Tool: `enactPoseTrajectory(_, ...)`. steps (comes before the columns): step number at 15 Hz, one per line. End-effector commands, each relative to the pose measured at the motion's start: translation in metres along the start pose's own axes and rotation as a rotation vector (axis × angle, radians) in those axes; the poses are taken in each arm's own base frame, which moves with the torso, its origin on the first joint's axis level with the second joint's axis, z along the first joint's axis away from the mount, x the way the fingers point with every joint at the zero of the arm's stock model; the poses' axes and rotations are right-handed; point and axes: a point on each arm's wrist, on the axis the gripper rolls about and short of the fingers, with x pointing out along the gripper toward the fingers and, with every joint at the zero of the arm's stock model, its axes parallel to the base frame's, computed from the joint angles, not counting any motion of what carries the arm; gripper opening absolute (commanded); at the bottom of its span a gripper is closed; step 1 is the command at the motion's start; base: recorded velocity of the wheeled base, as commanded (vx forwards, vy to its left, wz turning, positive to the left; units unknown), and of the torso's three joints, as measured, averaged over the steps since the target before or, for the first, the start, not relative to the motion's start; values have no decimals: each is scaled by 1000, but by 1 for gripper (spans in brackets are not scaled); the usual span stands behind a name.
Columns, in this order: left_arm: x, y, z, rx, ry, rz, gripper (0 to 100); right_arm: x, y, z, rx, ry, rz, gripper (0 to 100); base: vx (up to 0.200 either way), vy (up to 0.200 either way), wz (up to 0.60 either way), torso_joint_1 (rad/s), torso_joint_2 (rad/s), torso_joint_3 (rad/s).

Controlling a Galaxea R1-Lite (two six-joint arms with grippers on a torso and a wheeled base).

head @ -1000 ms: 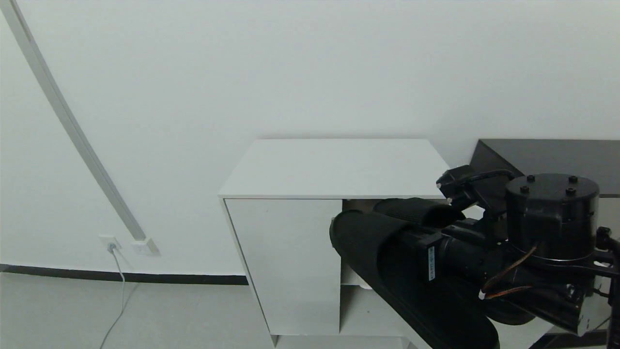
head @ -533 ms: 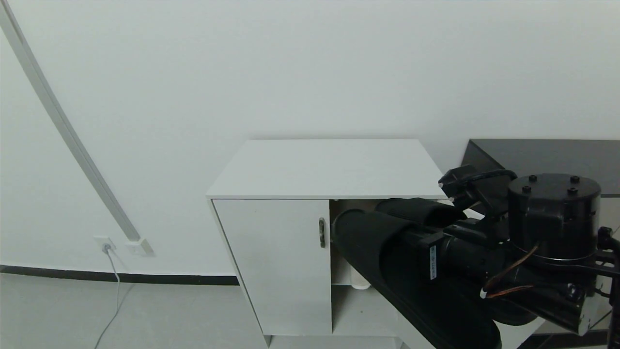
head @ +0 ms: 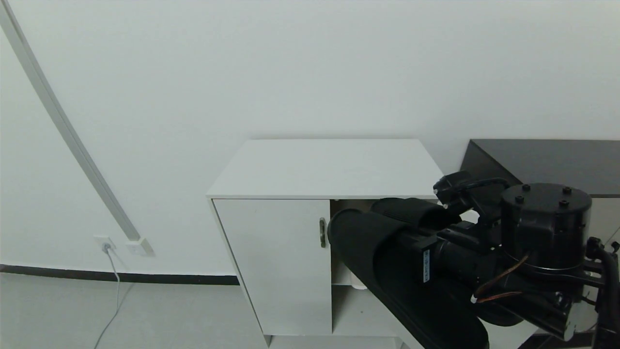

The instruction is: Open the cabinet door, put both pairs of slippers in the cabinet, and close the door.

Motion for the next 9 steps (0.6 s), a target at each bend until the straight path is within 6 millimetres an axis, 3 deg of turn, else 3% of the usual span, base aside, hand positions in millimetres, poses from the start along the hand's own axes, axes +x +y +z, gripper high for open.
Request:
enactPoseTrajectory(1, 0, 0, 0, 0, 2, 0, 0, 1, 0, -2, -1, 9, -3, 0, 0, 0, 0, 0, 0, 0)
enactPoseTrajectory(4, 0, 0, 0, 0, 2, 0, 0, 1, 0, -3, -3, 10, -3, 0, 0, 0, 0, -131, 308, 178)
enactPoseTrajectory(9, 0, 0, 0, 0, 2, 0, 0, 1, 0, -3, 0, -1, 0, 0, 0, 0, 0, -209, 514, 309)
